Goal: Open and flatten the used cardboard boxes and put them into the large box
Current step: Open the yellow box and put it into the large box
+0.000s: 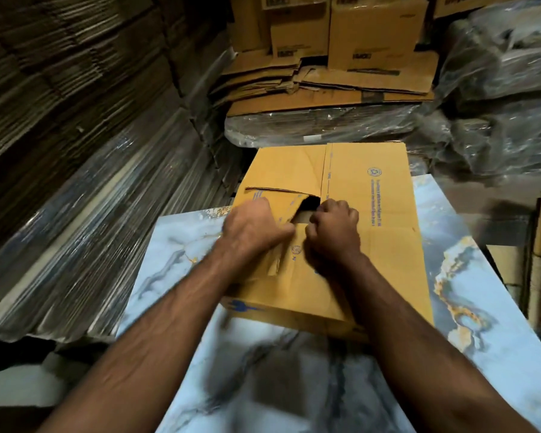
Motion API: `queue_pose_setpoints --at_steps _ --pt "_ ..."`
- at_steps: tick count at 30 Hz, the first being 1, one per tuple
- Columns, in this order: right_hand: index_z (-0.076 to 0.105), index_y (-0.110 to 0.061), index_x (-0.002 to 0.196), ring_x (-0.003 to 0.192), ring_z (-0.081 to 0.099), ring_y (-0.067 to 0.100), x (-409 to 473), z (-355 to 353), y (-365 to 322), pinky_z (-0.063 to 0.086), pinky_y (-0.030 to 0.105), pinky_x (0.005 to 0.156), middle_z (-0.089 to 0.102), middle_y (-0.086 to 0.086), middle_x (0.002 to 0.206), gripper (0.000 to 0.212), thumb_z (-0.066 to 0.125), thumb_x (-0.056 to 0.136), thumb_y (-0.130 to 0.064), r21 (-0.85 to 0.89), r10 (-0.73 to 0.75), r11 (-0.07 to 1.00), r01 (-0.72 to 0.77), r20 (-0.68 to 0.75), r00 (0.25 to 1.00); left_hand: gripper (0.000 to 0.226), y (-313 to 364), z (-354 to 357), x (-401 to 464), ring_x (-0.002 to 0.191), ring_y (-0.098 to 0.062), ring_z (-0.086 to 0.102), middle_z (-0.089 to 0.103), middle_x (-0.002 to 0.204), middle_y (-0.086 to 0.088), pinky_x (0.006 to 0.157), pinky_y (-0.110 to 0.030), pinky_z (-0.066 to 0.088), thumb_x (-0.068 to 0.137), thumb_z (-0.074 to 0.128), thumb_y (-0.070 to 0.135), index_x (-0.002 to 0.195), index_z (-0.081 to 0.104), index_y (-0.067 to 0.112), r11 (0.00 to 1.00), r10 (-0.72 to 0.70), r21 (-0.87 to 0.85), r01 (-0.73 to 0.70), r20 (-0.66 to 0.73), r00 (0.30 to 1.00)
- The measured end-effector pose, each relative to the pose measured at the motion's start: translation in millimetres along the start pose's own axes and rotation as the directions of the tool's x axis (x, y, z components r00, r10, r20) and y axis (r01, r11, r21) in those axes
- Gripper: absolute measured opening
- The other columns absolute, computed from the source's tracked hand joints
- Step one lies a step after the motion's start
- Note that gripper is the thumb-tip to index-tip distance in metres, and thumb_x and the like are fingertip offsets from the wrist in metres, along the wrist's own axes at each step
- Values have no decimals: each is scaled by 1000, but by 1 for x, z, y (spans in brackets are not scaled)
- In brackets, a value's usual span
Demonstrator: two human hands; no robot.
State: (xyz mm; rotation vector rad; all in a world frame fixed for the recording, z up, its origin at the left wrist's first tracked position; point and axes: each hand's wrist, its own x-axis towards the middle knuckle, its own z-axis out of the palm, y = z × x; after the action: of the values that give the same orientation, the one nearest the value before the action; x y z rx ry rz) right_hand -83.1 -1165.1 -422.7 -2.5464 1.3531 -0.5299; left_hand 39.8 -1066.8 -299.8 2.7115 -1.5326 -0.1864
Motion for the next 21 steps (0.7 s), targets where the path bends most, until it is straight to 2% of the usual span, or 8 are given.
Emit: queue_pose_setpoints --at_steps 3,7,10,13,15,17,19,21 --pt "71 -13 105 116 43 31 1 3 -2 32 48 97 54 13 123 47 40 91 -46 -142 -121 981 134 97 988 48 -18 -18 11 86 -25 63 66 88 -2 73 -33 54 68 60 65 85 63 20 999 2 -54 0 25 1000" --pt "66 -12 111 118 41 28 4 -6 -3 32 48 99 53 11 125 53 43 89 -54 -110 -110 987 120 97 989 52 -31 -25 14 77 -19 64 67 78 2 65 -30 54 59 51 69 77 65 21 988 3 -156 -3 0 1000" --pt "68 -11 107 113 43 27 1 -19 -5 31 45 96 55 8 118 53 46 84 -53 -6 -138 990 138 -16 990 45 -37 -36 17 70 -19 63 65 69 1 53 -27 42 68 58 62 74 66 18 981 21 -193 -31 -53 998" --pt "68 -12 98 104 46 27 -5 -40 -14 32 41 89 56 5 107 45 51 82 -50 56 -186 978 200 -190 964 49 -43 -46 19 68 -21 67 67 65 -2 61 -32 53 69 57 60 75 70 13 969 8 -245 -22 -57 998" --pt "67 -12 94 101 48 26 -9 -59 -23 33 40 86 55 4 103 40 55 82 -47 46 -234 965 258 -295 926 57 -46 -49 18 68 -21 68 69 66 -4 68 -35 58 62 51 63 76 71 11 963 -8 -270 -6 -49 999" --pt "66 -11 92 101 48 25 -16 -77 -35 34 40 85 55 4 102 34 58 84 -43 20 -281 951 309 -362 889 54 -50 -50 19 68 -22 69 70 68 -5 72 -39 60 63 51 61 74 69 10 956 -15 -294 -3 -60 998" --pt "66 -9 88 99 49 26 -29 -92 -47 35 38 84 57 5 100 31 58 85 -39 4 -311 938 346 -429 848 47 -56 -53 23 66 -21 71 72 71 -5 73 -39 61 67 57 58 72 67 12 946 -23 -325 1 -65 998" --pt "66 -8 84 97 49 26 -45 -102 -60 35 38 83 59 6 98 28 58 86 -36 -5 -337 924 383 -485 807 44 -62 -55 27 62 -19 72 73 71 -3 68 -33 61 73 62 55 77 70 12 936 -19 -352 4 -38 999"
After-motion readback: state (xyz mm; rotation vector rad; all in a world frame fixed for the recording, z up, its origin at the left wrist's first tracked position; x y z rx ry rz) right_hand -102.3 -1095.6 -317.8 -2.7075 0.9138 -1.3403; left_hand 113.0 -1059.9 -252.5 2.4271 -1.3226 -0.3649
